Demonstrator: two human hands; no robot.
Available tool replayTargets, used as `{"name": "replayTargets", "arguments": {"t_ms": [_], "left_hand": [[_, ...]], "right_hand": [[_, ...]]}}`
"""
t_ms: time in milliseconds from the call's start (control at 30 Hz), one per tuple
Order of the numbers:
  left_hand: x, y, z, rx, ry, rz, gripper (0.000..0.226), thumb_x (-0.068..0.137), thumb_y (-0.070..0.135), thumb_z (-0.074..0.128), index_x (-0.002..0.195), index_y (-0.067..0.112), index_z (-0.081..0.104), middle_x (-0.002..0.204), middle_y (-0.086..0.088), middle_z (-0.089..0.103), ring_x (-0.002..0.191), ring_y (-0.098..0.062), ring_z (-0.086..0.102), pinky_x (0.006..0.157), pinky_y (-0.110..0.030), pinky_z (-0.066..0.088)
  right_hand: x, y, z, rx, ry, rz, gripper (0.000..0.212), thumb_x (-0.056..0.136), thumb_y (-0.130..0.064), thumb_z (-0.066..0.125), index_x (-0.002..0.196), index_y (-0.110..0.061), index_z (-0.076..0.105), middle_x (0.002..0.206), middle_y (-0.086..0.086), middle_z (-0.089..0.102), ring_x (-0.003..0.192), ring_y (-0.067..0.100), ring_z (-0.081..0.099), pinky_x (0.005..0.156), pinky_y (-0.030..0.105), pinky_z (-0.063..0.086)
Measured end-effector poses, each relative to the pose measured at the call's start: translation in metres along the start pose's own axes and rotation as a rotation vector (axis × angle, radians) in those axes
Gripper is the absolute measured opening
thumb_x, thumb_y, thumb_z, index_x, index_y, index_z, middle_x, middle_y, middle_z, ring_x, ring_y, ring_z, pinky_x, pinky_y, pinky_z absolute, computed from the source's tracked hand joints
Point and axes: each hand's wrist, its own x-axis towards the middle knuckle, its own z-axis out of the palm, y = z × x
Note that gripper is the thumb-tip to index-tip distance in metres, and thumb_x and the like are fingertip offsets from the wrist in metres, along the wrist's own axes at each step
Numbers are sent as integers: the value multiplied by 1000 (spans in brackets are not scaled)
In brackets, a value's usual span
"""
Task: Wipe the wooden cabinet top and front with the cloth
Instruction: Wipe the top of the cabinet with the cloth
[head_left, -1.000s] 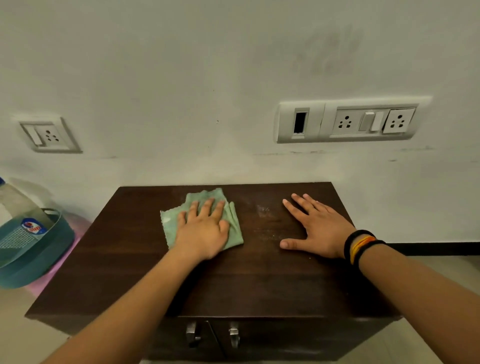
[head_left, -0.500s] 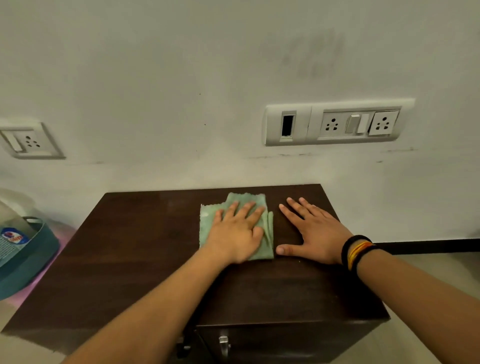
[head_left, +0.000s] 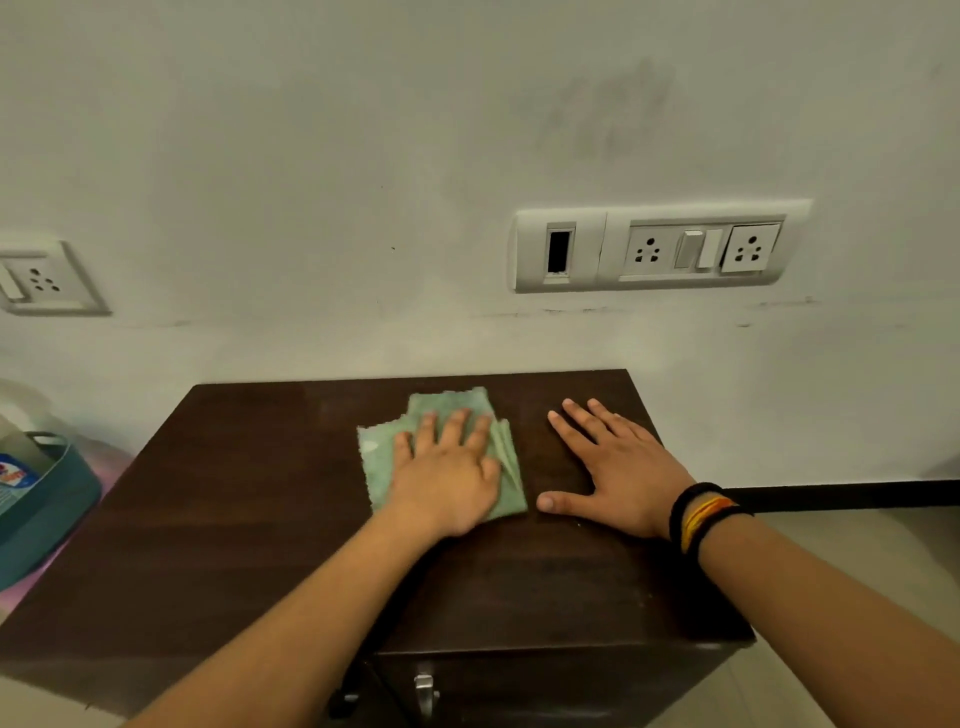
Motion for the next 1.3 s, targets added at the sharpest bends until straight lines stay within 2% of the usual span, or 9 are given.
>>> {"name": "replayTargets", "arguments": {"t_ms": [100,300,467,633,800,900,1000,1133,1300], "left_hand": [[26,30,-2,-21,-16,230,60,100,44,21,158,39,9,169,7,7,155,-25,2,123,-56,4],[25,2,-1,0,19,-36,62,99,46,19,159,35,10,169,1,8,155,-29,3,121,-57,5],[56,54,-8,12,-47,309,60,102,45,20,159,36,7,169,7,5,156,-24,-1,123,-56,3],[42,52,1,-32,-4,-26,63,100,47,20,160,32,9,169,-1,5,155,-31,0,121,-58,3],[50,86,3,1,-26,302,61,101,46,22,160,36,7,169,6,3,155,-24,-1,123,-56,1],[82,68,-5,-12,-54,158,60,100,46,20,159,39,10,169,7,5,156,-24,1,123,-55,4],[44,74,9,-16,-15,80,61,100,47,19,160,35,9,169,3,4,155,-29,0,122,-57,3],[62,108,6,-2,-22,337,59,102,44,20,160,35,8,169,6,5,155,-24,1,123,-55,3],[65,108,7,-28,-18,76,61,101,45,18,160,32,8,170,3,4,155,-28,0,122,-56,3]], "right_hand": [[2,-1,1,-9,23,-21,118,66,-101,11,160,-32,-8,169,-5,-10,155,18,-10,125,40,2],[0,8,0,-5,-5,-53,111,69,-100,11,159,-38,-9,169,-10,-12,155,14,-10,125,39,2],[2,15,0,20,53,-37,114,74,-92,-5,161,-19,-4,170,0,-6,155,14,-5,125,33,2],[-5,21,4,34,48,-38,111,72,-93,-7,161,-27,-2,170,-5,-5,155,12,-4,126,35,5],[-12,44,6,84,77,-32,114,72,-92,-12,161,-22,-1,170,-3,-4,155,11,-4,125,31,3],[-14,45,10,91,89,-9,112,73,-90,-11,161,-23,0,170,-5,-4,155,11,-4,125,32,3],[-16,44,19,273,146,7,117,70,-92,-14,161,-24,10,168,-10,3,155,9,-3,124,28,1],[-10,46,23,823,290,95,121,66,-98,-1,160,-23,17,168,-9,11,148,-3,0,115,16,-1],[-15,41,26,985,306,129,127,61,-101,2,159,-23,22,167,-12,15,146,-8,-2,109,8,-1]]}}
